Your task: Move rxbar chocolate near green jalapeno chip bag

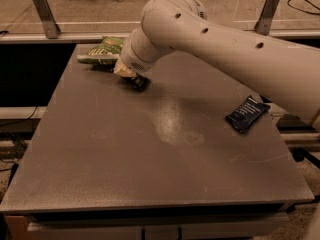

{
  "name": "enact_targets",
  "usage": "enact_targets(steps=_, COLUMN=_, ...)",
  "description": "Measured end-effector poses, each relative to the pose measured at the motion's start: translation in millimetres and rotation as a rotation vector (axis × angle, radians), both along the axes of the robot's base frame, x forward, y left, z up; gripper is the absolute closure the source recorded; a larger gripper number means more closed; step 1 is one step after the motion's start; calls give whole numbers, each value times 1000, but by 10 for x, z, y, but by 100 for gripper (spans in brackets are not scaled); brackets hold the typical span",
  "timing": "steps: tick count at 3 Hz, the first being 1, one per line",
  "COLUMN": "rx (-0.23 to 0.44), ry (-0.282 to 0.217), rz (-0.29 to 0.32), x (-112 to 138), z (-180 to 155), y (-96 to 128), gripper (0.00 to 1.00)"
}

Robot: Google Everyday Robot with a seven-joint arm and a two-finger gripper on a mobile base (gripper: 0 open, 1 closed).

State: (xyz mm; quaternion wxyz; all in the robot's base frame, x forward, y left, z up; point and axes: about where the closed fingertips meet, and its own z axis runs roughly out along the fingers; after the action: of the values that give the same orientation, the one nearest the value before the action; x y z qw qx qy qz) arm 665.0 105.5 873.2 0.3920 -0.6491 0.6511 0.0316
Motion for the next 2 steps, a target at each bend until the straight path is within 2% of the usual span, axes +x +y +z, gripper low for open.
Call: enact_targets(steps=2, rx=2, ry=6, rz=2, x=179, z=-75, y=39, gripper=12)
